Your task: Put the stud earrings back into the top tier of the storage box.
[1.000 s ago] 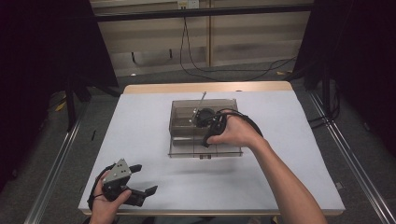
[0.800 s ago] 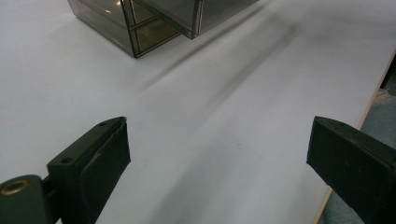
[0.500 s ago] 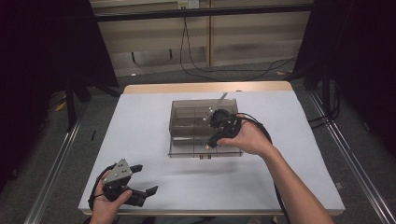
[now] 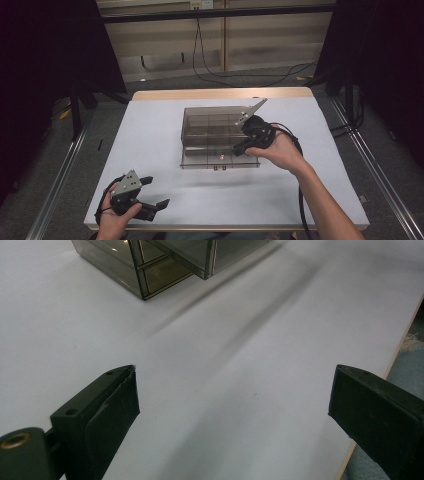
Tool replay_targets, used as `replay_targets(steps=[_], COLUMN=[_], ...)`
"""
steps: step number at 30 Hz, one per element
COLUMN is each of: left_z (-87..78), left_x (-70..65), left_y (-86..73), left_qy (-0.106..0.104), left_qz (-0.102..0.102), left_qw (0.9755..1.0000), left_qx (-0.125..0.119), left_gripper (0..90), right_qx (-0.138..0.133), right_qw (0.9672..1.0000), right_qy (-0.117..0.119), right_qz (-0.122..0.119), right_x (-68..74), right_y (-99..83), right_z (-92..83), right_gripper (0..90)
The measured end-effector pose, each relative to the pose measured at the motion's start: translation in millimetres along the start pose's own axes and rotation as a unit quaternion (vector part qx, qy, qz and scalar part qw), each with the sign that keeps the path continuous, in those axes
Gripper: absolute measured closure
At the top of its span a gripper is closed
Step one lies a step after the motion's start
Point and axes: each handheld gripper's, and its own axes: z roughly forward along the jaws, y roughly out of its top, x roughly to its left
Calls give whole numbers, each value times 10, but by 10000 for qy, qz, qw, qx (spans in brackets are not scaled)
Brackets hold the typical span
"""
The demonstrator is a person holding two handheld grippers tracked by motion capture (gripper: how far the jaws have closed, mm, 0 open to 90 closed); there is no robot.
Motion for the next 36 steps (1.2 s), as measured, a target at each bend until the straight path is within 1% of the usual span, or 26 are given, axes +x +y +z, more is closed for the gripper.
replay_targets(steps=[2, 3, 4, 10, 13, 15, 17, 18, 20, 22, 24, 26, 28, 30, 31, 33, 34, 35, 36], left_z=[-2, -2, -2, 7, 7, 10, 9, 8, 9, 9, 9, 9, 12, 15, 15, 14, 12, 6, 6], left_x=[0, 0, -1, -6, -7, -6, -6, -7, -7, -6, -6, -6, -5, -9, -9, -8, -8, -1, -1], left_y=[-1, -1, -1, 1, 2, 2, 2, 2, 1, 0, -1, 1, 4, 5, 5, 3, 3, 3, 3], left_qy=[14, 14, 8, -11, -3, -2, 4, 12, -7, -5, -2, 12, 17, 1, 1, 12, 20, 21, 21], left_qz=[-2, -2, -4, 4, 8, 8, 8, 9, 6, 0, -19, -8, 13, 3, 3, -2, -9, -1, -1], left_qw=[10000, 10000, 10000, 10000, 10000, 10000, 10000, 10000, 10000, 10000, 10000, 10000, 10000, 10000, 10000, 10000, 10000, 10000, 10000], left_qx=[26, 26, 20, 25, 27, 27, 35, 46, 37, 37, 32, 52, 61, 55, 55, 62, 66, 49, 49], left_gripper=[59, 59, 59, 59, 59, 59, 59, 59, 59, 59, 59, 59, 59, 59, 59, 59, 59, 59, 59], right_qx=[-3, -3, -20, -52, -25, -15, -29, -49, -54, -45, 26, 46, 178, 283, 283, 473, 473, 594, 594], right_qw=[10000, 10000, 9999, 9996, 9995, 9990, 9990, 9988, 9983, 9981, 9973, 9972, 9961, 9955, 9955, 9942, 9942, 9930, 9930], right_qy=[-56, -56, -118, -221, -265, -316, -326, -371, -397, -421, -483, -486, -560, -601, -601, -654, -654, -687, -687], right_qz=[16, 16, 69, 159, 184, 303, 301, 314, 417, 443, 555, 562, 661, 683, 683, 715, 715, 758, 758], right_x=[-22, -22, -46, -95, -112, -136, -150, -178, -203, -219, -265, -283, -327, -360, -360, -413, -413, -450, -450], right_y=[-34, -34, -78, -222, -276, -362, -392, -457, -519, -552, -651, -684, -770, -820, -820, -886, -886, -935, -935], right_z=[-65, -65, -127, -303, -345, -399, -411, -439, -471, -484, -512, -515, -510, -486, -486, -437, -437, -395, -395], right_gripper=[776, 776, 776, 776, 776, 776, 776, 776, 776, 776, 776, 776, 776, 776, 776, 776, 776, 776, 776])
